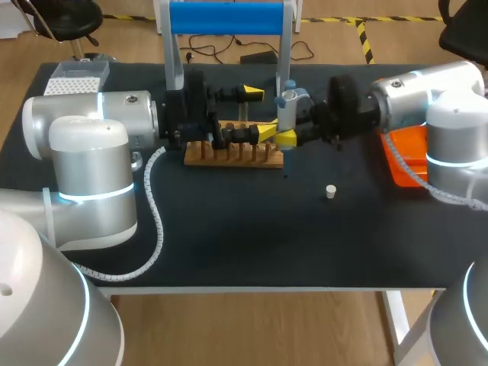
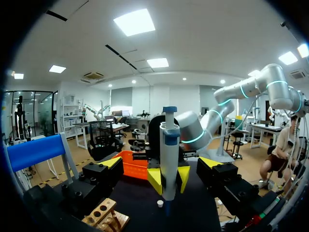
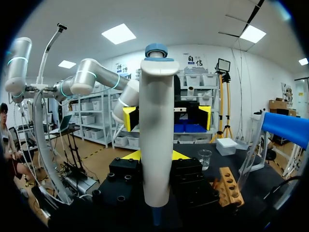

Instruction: Invert the test tube, pick up the pipette, mount the tip to pipette, aspirate from beaker and dispense into the tube, eject the tip, return the pipette, and cap with the stopper.

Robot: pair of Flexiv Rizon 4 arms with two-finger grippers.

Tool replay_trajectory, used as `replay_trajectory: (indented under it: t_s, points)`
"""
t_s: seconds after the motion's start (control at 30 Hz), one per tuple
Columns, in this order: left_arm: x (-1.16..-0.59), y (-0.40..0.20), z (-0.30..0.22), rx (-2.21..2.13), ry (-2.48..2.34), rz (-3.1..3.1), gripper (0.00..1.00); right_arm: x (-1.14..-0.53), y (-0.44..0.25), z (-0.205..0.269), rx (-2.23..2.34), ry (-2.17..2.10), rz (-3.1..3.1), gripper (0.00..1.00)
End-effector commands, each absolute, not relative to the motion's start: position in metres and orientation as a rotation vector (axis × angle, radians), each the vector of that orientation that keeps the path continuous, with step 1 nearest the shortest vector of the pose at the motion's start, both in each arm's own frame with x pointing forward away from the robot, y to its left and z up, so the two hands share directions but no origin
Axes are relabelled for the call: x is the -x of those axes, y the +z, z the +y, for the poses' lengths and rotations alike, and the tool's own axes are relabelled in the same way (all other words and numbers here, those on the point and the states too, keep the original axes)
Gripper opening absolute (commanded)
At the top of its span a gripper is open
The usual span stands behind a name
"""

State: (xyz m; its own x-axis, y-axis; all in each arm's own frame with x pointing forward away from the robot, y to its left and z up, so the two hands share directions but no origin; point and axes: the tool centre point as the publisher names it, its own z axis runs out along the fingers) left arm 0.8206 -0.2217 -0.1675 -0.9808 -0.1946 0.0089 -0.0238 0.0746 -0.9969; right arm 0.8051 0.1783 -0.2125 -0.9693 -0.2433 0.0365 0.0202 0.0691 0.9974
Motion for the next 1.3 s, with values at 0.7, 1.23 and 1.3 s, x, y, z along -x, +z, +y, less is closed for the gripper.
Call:
replay_trajectory:
  t_s: [0.7,1.23,1.3]
  points:
    - [-0.82,-0.169,-0.223,0.23,-2.043,2.197,1.0,-0.808,-0.21,0.209,-0.224,-2.052,-2.111,0.0]
    - [-0.82,-0.169,-0.223,0.23,-2.043,2.197,1.0,-0.807,-0.212,0.214,-0.225,-2.063,-2.121,0.0]
    - [-0.82,-0.169,-0.223,0.23,-2.043,2.197,1.0,-0.808,-0.212,0.215,-0.224,-2.064,-2.121,0.0]
